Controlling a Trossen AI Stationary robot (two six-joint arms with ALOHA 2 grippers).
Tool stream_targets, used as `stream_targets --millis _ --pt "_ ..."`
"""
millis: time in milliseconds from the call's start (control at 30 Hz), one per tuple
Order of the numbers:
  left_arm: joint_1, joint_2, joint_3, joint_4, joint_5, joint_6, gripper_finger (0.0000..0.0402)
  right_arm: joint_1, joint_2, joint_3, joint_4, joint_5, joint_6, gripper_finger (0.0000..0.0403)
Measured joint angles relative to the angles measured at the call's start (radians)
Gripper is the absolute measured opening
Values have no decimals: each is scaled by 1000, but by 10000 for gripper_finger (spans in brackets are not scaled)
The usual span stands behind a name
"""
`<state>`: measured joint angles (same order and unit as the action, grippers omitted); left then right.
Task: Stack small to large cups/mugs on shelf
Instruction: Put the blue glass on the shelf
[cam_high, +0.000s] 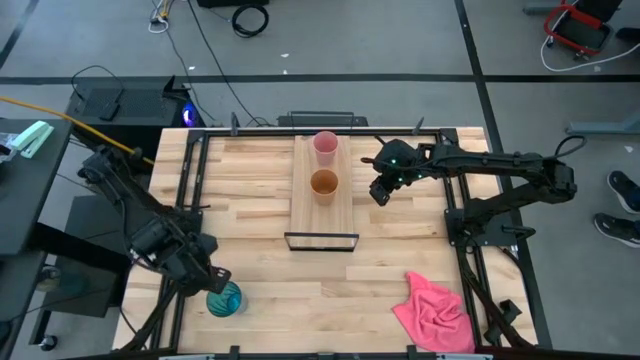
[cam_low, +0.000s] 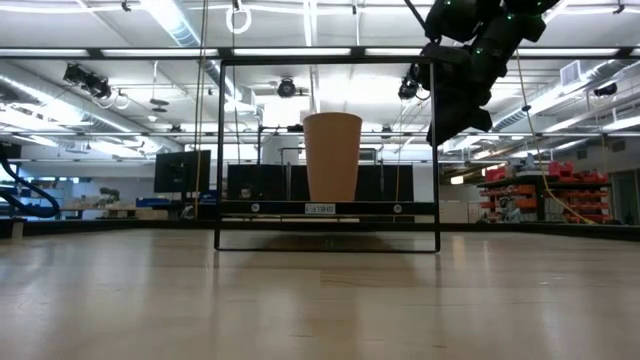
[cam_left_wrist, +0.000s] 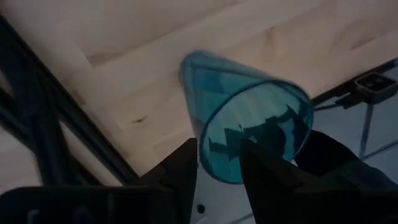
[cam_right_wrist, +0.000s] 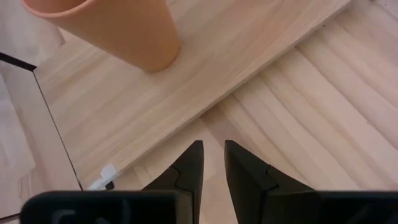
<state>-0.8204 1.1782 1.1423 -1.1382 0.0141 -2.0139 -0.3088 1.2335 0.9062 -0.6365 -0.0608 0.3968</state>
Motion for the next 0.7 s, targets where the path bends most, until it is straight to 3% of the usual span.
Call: stream_targets --millis 300,700 --pt "-16 0 -102 84 0 -59 146 0 0 0 0 0 -3 73" --pt "-13 40 -105 66 1 -49 140 0 0 0 1 0 3 73"
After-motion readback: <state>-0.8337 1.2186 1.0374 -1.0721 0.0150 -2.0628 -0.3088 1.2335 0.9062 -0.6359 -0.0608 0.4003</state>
